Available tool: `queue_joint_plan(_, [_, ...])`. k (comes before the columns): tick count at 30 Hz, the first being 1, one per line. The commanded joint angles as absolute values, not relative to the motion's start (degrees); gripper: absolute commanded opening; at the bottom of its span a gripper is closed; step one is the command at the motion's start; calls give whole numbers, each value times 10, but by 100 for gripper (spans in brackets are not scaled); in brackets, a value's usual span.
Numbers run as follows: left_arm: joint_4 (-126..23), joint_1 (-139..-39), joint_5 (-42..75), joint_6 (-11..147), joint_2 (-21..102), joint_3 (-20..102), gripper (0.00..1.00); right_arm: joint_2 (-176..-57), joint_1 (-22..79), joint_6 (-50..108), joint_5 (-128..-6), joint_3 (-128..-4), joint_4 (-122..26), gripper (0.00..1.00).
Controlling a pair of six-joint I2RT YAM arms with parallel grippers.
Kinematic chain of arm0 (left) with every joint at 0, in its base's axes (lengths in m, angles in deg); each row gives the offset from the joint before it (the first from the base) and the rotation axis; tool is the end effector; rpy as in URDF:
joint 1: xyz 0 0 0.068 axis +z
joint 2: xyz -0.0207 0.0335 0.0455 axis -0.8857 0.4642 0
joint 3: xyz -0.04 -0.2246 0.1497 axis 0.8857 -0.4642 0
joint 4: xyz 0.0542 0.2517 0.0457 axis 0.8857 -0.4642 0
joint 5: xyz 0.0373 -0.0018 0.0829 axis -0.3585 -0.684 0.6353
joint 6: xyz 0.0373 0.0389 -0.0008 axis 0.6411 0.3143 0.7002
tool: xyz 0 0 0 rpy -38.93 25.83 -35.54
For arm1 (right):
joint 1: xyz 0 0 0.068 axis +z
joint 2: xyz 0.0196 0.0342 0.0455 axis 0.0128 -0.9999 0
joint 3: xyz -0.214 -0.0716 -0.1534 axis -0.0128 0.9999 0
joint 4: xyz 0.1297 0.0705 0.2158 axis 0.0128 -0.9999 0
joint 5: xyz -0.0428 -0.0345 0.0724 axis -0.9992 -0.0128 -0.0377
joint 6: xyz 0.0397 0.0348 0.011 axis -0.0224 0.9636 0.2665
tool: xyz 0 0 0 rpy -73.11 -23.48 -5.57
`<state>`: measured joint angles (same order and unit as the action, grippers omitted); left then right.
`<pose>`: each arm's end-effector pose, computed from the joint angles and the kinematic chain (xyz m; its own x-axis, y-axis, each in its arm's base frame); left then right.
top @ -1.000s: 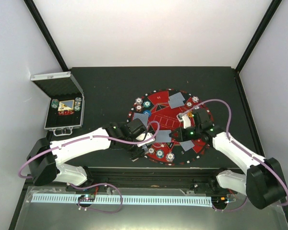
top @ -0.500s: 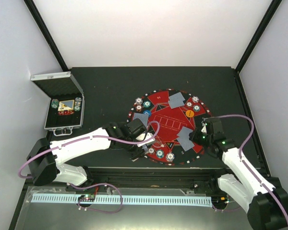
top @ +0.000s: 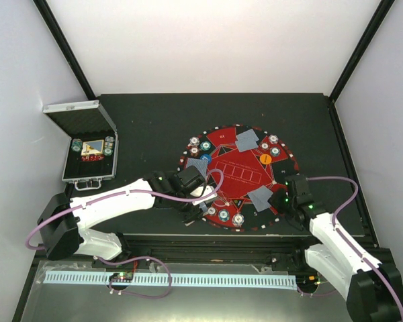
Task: Distribute texas hold em gaming equipment
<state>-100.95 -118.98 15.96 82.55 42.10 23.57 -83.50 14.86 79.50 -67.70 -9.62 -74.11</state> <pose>0.1318 -0.2102 0.2330 -0.4675 0.8043 -0.3668 0.8816 0.4546 -0.1268 0.1416 0.0439 0.1537 -0.7091 0.6698 -0.2203 0.4919 0.6938 0.5259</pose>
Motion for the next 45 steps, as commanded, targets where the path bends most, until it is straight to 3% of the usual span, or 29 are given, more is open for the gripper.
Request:
queue_joint_plan(1, [-1002, -1189, 159, 832, 418, 255, 50, -832, 146, 822, -707, -85, -746, 1])
queue_joint_plan(7, [-1002, -1189, 158, 832, 420, 256, 50, -834, 146, 829, -710, -63, -738, 1])
queue_joint_plan(9, [-1003, -1189, 158, 832, 418, 256, 50, -833, 146, 832, -710, -59, -740, 6])
queue_joint_plan(12, [-1003, -1189, 158, 832, 417, 256, 50, -822, 146, 837, -719, -56, -746, 23])
queue_joint_plan(16, [-1004, -1189, 158, 832, 418, 256, 50, -793, 146, 837, -745, -63, -769, 58])
queue_joint_plan(20, [-1004, -1190, 157, 832, 416, 256, 50, -750, 146, 825, -781, -83, -809, 73])
queue_joint_plan(24, [-1004, -1190, 155, 832, 413, 256, 50, -730, 146, 769, -775, -107, -787, 76])
queue_joint_plan(28, [-1005, -1190, 153, 832, 412, 256, 50, -780, 148, 682, -685, -152, -726, 76])
queue_joint_plan(33, [-1005, -1190, 153, 833, 414, 257, 50, -897, 168, 607, -396, -158, -533, 76])
queue_joint_plan(36, [-1005, -1190, 154, 832, 414, 256, 50, -988, 222, 597, -283, -170, -455, 76])
queue_joint_plan(41, [-1007, -1191, 156, 833, 413, 256, 50, -1099, 359, 551, -260, -232, -447, 74])
queue_joint_plan(45, [-1006, -1192, 155, 831, 410, 256, 50, -1129, 392, 573, -240, -229, -374, 73])
